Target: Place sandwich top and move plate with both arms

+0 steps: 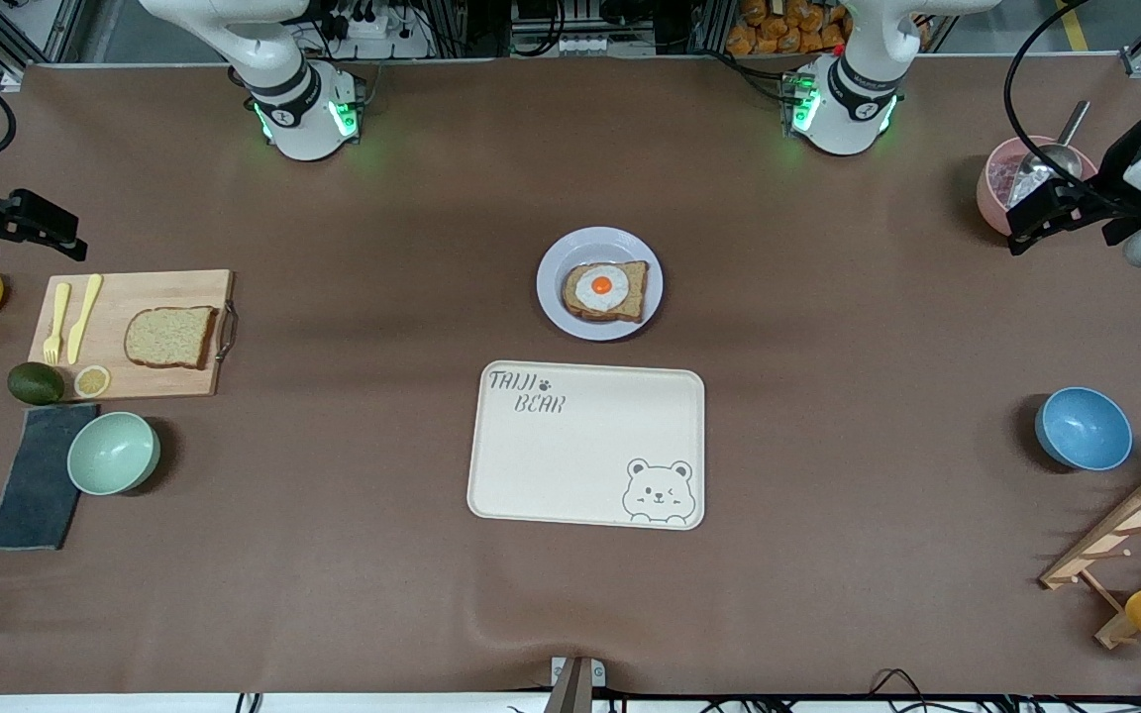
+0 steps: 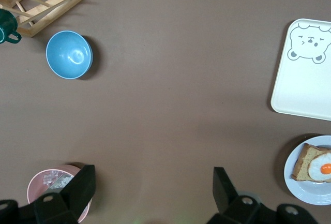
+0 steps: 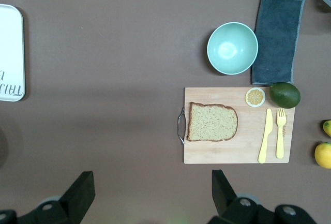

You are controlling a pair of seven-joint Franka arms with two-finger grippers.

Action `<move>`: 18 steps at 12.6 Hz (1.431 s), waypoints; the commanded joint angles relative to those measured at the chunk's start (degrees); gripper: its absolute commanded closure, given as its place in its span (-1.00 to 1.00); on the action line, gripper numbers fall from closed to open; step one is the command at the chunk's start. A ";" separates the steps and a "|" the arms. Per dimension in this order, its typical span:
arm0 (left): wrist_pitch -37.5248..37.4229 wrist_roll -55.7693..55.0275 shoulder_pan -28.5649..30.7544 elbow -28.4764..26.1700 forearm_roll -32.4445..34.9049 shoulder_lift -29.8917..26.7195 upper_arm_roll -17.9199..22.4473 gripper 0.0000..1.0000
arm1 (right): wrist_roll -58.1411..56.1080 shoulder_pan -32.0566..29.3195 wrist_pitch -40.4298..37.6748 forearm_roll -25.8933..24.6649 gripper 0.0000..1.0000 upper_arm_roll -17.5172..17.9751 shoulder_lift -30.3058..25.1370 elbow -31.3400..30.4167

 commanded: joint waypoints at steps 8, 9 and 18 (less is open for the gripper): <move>-0.78 0.24 0.07 0.09 0.68 -0.18 0.11 -1.00 | -1.52 -0.96 -0.31 1.27 -1.00 -0.42 -0.21 -0.53; -0.78 0.15 -0.02 0.09 0.68 -0.18 -0.06 -1.00 | -1.52 -1.49 -0.05 1.27 -1.00 -0.42 0.14 -0.53; -0.87 0.41 1.39 -1.06 -1.78 -0.62 -0.06 -1.00 | -14.34 -15.54 7.14 1.70 -1.00 -0.42 11.74 -2.71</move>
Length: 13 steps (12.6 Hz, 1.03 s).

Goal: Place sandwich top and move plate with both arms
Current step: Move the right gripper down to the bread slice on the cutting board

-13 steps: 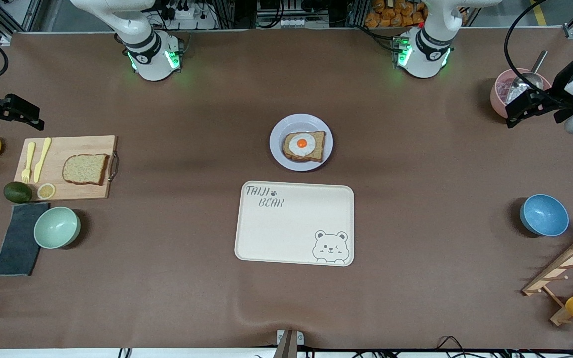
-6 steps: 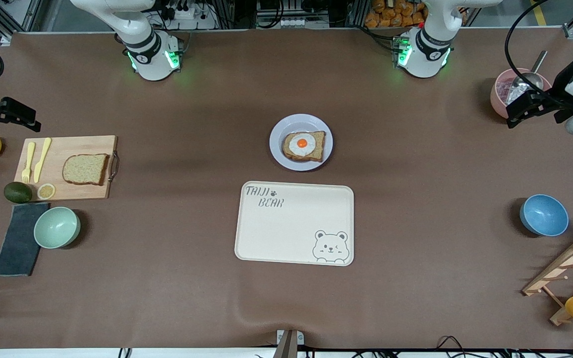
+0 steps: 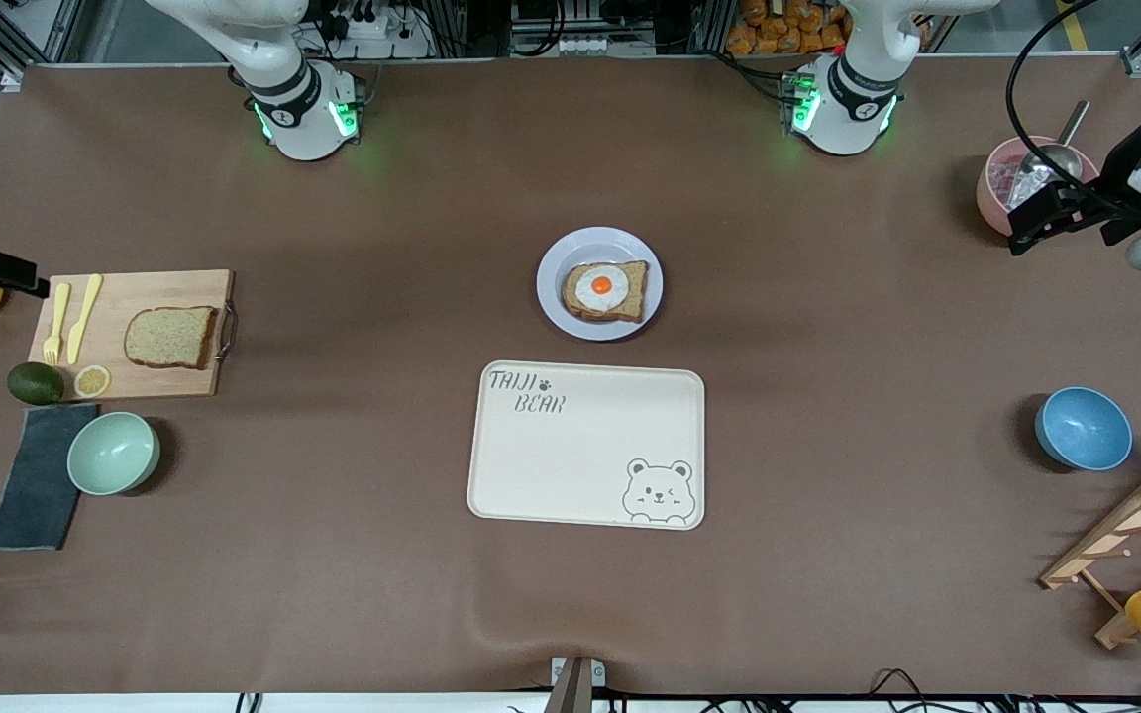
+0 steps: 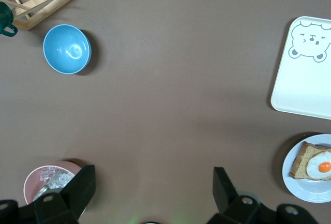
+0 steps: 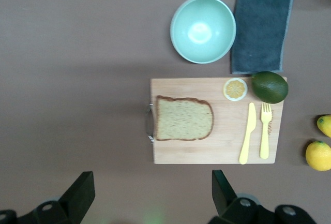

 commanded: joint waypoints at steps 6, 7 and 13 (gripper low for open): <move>0.13 0.50 0.48 -1.12 -0.90 -0.40 -0.22 -1.00 | -8.63 -10.49 16.47 1.47 -1.00 0.68 8.13 -10.17; 0.22 0.50 0.40 -1.12 -0.90 -0.40 -0.22 -1.00 | -9.69 -11.20 17.18 2.60 -1.00 0.68 9.89 -10.25; 0.31 0.23 0.22 -1.21 -0.90 -0.31 -0.30 -1.00 | -13.65 -12.34 30.60 3.23 -1.00 0.68 11.84 -19.55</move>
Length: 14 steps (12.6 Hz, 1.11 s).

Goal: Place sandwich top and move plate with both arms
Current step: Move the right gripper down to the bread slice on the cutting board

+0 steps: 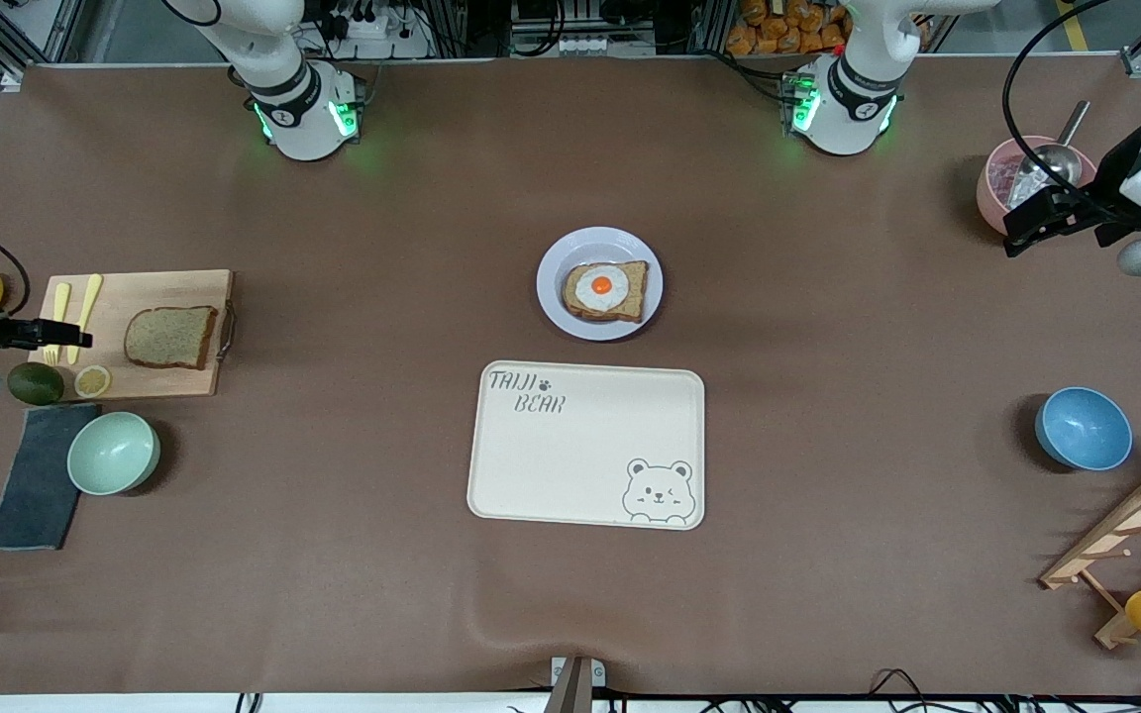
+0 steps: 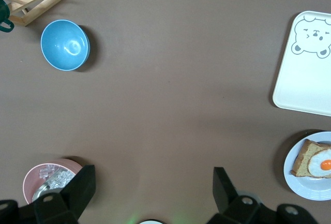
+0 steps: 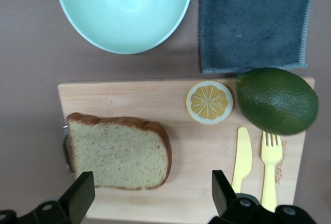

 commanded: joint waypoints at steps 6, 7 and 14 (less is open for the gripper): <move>0.28 -0.03 0.12 -0.39 -0.85 -0.28 -0.25 -1.00 | -2.41 -2.57 6.92 4.54 -1.00 0.74 3.57 -4.99; 0.28 -0.03 0.12 -0.31 -0.85 -0.19 -0.25 -1.00 | -2.50 -2.83 6.92 4.54 -1.00 0.74 4.44 -4.99; 0.46 -0.03 0.21 -0.39 -0.85 0.07 -0.25 -1.00 | -3.20 -3.19 7.10 4.54 -1.00 0.74 7.79 -5.16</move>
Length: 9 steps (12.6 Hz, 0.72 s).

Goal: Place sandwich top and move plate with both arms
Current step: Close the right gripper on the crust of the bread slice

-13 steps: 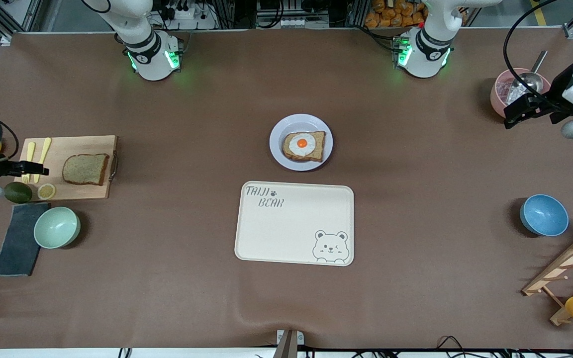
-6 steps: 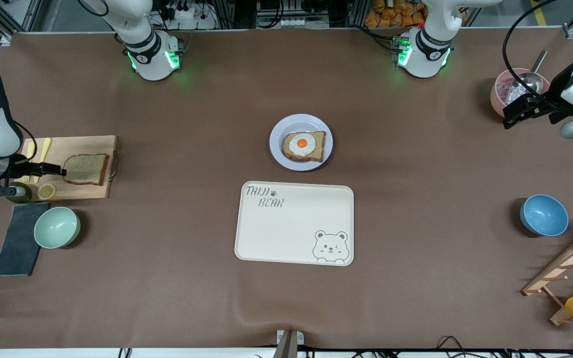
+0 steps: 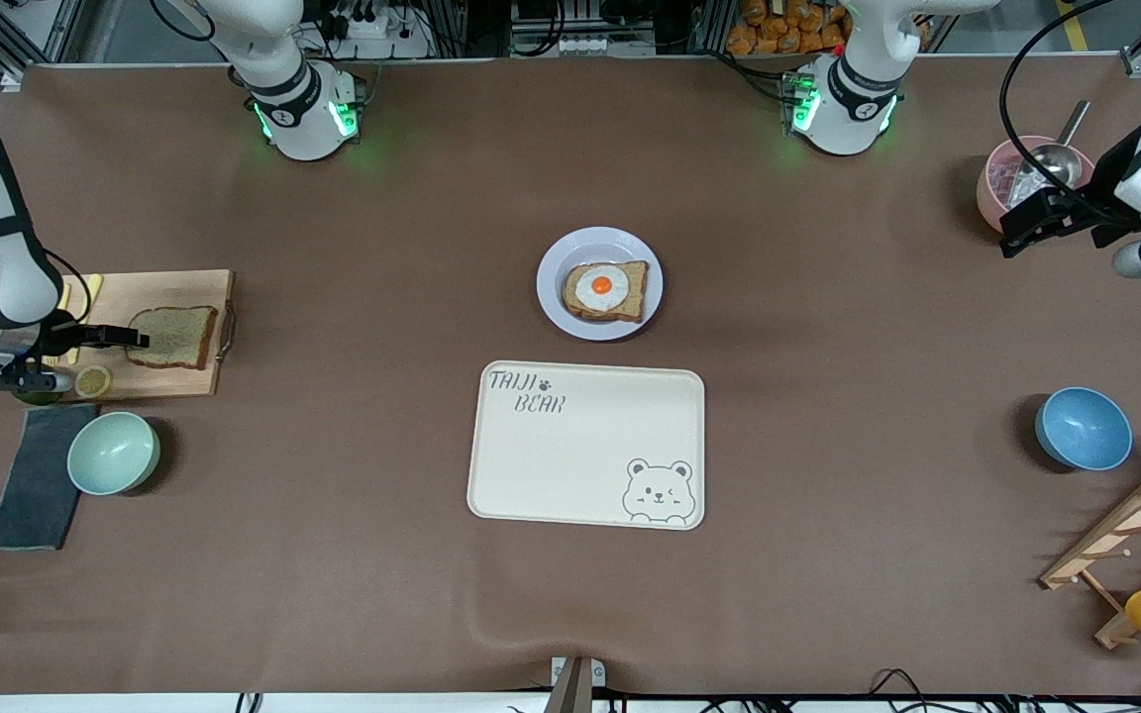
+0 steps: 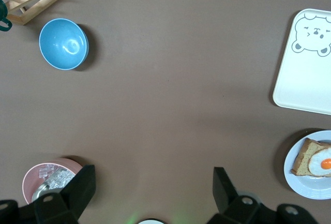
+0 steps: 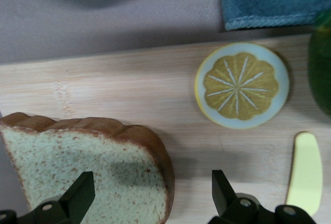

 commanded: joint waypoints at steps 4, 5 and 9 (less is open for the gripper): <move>0.36 -0.03 0.24 -0.17 -0.81 -0.11 -0.15 -1.00 | -2.83 -1.25 0.30 0.80 0.99 0.83 0.68 -0.01; 0.36 -0.03 0.15 -0.17 -0.81 -0.11 -0.15 -1.00 | -3.09 -1.25 0.30 0.80 1.00 0.83 0.86 -0.10; 0.36 -0.03 0.24 -0.35 -0.81 -0.11 -0.15 -1.00 | -5.73 -1.16 0.22 0.80 1.00 0.83 0.86 -0.02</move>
